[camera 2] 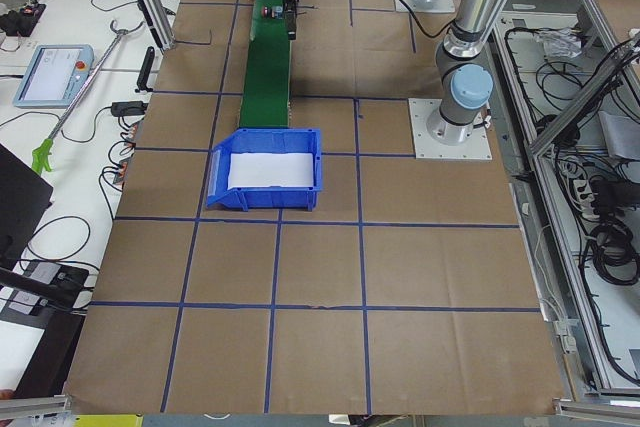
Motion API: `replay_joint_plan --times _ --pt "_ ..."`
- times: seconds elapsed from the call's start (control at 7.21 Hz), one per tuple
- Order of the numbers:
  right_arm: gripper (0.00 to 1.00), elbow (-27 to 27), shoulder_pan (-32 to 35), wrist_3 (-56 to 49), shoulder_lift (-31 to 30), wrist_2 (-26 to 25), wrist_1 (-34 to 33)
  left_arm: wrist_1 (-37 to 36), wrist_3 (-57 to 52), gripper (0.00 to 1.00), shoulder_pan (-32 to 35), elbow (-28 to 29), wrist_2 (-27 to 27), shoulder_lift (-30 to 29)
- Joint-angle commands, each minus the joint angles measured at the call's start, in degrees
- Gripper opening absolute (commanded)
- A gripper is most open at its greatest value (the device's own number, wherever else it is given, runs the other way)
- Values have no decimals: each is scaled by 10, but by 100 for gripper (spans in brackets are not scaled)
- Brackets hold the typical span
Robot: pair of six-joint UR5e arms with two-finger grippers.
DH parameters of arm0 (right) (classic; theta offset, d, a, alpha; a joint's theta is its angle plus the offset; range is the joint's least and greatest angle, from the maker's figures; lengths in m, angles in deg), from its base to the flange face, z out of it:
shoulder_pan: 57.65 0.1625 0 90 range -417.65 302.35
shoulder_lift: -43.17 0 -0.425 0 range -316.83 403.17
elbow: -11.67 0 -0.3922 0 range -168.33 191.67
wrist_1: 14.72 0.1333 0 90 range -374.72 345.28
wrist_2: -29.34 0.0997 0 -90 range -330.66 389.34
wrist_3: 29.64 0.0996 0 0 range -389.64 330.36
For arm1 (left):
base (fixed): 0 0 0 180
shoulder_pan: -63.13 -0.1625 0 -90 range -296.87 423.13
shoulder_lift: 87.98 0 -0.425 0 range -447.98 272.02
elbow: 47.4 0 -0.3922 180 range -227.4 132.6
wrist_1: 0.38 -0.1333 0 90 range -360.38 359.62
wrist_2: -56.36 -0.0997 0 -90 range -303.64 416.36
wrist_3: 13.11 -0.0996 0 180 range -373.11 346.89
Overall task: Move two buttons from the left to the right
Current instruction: 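Move the right gripper back over the conveyor toward the red button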
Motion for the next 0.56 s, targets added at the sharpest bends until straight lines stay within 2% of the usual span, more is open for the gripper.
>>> replay_joint_plan --times 0.0,0.42 --pt "99 -7 1 13 46 6 -41 -1 0 100 0 0 0 0" --pt "99 3 22 35 54 5 -41 -1 1 100 0 0 0 -1"
